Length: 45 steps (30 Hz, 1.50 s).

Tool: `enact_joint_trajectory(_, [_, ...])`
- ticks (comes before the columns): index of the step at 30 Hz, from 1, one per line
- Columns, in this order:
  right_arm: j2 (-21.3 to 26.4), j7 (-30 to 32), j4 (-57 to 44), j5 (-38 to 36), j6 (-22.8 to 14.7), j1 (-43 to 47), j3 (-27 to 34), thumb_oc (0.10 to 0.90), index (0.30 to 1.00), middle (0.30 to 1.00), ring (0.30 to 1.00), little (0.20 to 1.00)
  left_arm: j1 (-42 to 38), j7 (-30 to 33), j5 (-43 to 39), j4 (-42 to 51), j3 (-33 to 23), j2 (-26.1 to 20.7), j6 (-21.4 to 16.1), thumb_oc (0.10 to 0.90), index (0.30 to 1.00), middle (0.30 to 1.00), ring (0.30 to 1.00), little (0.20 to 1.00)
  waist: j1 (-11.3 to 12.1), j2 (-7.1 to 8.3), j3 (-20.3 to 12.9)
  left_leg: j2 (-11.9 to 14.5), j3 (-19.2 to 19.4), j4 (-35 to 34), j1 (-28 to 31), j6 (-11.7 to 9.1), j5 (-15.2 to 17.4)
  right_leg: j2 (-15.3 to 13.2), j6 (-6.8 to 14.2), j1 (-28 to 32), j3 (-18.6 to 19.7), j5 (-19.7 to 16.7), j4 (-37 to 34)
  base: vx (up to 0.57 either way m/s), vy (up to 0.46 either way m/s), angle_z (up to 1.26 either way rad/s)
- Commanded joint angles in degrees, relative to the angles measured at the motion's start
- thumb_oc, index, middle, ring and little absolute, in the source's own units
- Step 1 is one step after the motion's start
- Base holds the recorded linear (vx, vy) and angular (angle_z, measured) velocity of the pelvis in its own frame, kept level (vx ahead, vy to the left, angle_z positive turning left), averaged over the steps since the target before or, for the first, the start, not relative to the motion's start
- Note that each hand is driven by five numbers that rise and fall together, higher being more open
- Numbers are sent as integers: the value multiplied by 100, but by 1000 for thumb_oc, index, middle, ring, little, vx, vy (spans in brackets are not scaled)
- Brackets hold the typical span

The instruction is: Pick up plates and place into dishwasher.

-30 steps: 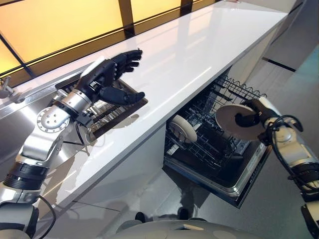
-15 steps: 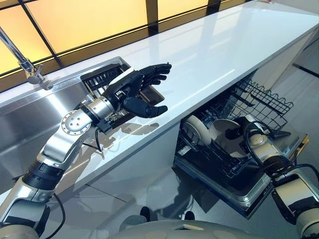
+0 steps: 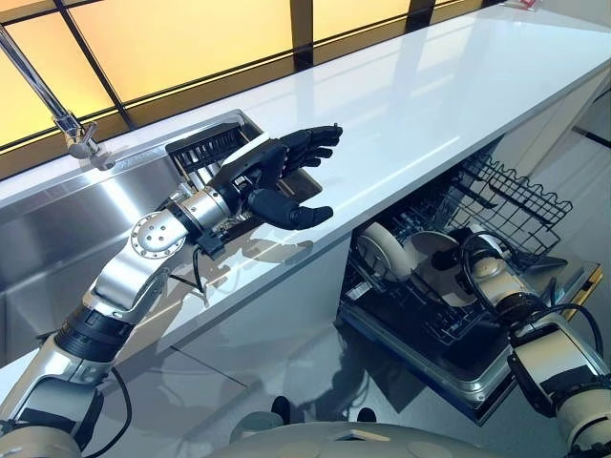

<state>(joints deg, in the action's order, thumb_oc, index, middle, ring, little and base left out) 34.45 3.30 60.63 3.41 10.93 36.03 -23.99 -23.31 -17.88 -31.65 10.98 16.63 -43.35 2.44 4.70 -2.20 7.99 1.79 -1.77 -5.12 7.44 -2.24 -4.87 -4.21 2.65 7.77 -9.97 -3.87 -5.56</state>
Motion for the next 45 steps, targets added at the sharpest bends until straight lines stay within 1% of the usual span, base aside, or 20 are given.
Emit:
enact_joint_trajectory(1, [54,141,115,28,-392,848,-506,100,300,300,300,200,-910,125,-387,522,-78,75,-441,800,900,900,900,900,106,75,-176,-331,59,12,-19,193,376,85,103,55,13,8,56,0,0,0])
enact_joint_trajectory(4, [85,177,5,3,-438,847,-500,100,300,300,300,200,-923,142,-391,536,-69,82,-436,800,900,900,900,900,86,85,-154,-339,67,12,-37,198,322,81,96,29,20,-44,56,-12,1,0])
enact_joint_trajectory(5, [116,196,-34,20,-431,837,-491,182,371,371,371,282,-932,133,-401,519,-63,93,-445,800,900,900,900,900,71,88,-161,-330,71,12,-4,193,384,93,100,58,30,11,56,0,0,0])
enact_joint_trajectory(6, [135,212,-42,8,-437,828,-481,800,900,900,900,900,-935,116,-398,514,-73,103,-446,800,900,900,900,900,66,94,-156,-335,80,12,-33,195,327,86,96,28,29,-40,56,0,0,0])
enact_joint_trajectory(8, [186,235,-143,3,-414,782,-455,800,900,900,900,900,-916,100,-420,530,-74,88,-462,800,900,900,900,900,39,97,-171,-329,86,12,13,188,394,102,102,67,49,17,56,0,0,0])
enact_joint_trajectory(10, [200,230,-165,11,-405,783,-446,800,900,900,900,900,-921,101,-418,533,-73,87,-464,800,900,900,900,900,33,104,-168,-336,94,12,-15,192,336,97,95,38,52,-32,56,0,0,0])
enact_joint_trajectory(12, [277,242,-268,65,-422,755,-442,800,900,900,900,900,-938,92,-435,516,-50,72,-514,800,900,900,900,900,3,118,-186,-321,120,12,44,187,409,113,99,91,76,30,56,25,6,0])
enact_joint_trajectory(13, [299,241,-297,70,-419,755,-444,800,900,900,900,900,-939,86,-449,511,-52,64,-532,800,900,900,900,900,-5,125,-181,-328,128,12,16,190,353,107,94,62,77,-20,56,0,0,0])
enact_joint_trajectory(17, [436,200,-499,71,-415,694,-423,800,900,900,900,900,-939,65,-515,514,-95,21,-567,800,900,900,900,900,-54,154,-208,-323,172,12,39,190,366,118,95,73,106,-12,56,0,0,0])
enact_joint_trajectory(20, [614,93,-616,23,-463,640,-372,800,900,900,900,900,-957,36,-553,522,-111,4,-584,800,900,900,900,900,-104,182,-212,-316,213,12,72,187,387,120,101,92,134,-5,56,10,13,-2])
enact_joint_trajectory(25, [888,116,-914,108,-439,597,-317,800,900,900,900,900,-954,4,-654,531,-159,-67,-647,800,900,900,900,900,-173,211,-211,-320,239,12,118,189,411,128,105,120,181,-2,56,3,6,-1])
enact_joint_trajectory(31, [1335,226,-1573,259,-311,472,-174,800,900,900,900,900,-851,-27,-728,569,-261,-117,-725,800,900,900,900,900,-295,268,-212,-324,289,12,171,185,438,144,116,140,260,-6,56,10,27,-6])
enact_joint_trajectory(33, [1510,228,-1830,261,-304,413,-55,800,900,900,900,900,-821,-36,-730,582,-305,-110,-737,800,900,900,900,900,-346,287,-212,-325,320,12,187,191,449,150,118,144,289,-8,56,5,40,-4])
enact_joint_trajectory(36, [1691,271,-2073,273,-404,357,143,800,900,900,900,900,-801,-24,-761,574,-351,-131,-785,800,900,900,900,900,-406,313,-218,-323,359,12,203,196,464,161,125,142,337,-11,56,-1,31,-13])
enact_joint_trajectory(37, [1817,266,-2297,281,-442,266,302,800,900,900,900,900,-764,-47,-798,573,-421,-158,-807,800,900,900,900,900,-448,326,-223,-319,386,12,216,198,469,166,129,143,363,-14,56,1,26,-12])
enact_joint_trajectory(39, [1888,270,-2443,273,-474,190,424,800,900,900,900,900,-733,-55,-815,579,-461,-170,-823,800,900,900,900,900,-471,338,-226,-316,406,12,225,199,471,170,132,146,379,-16,56,4,22,-7])
enact_joint_trajectory(43, [2056,404,-2897,387,-614,-88,865,800,900,900,900,900,-652,-92,-776,532,-568,-159,-881,800,900,900,900,900,-577,356,-238,-317,462,12,246,213,490,192,137,141,455,-16,56,8,20,-10])
enact_joint_trajectory(45, [2101,431,-3002,429,-587,-247,1080,800,900,900,900,900,-628,-132,-758,486,-606,-143,-900,800,900,900,900,900,-608,365,-246,-324,482,12,256,224,504,197,145,138,480,-15,56,8,10,-21])
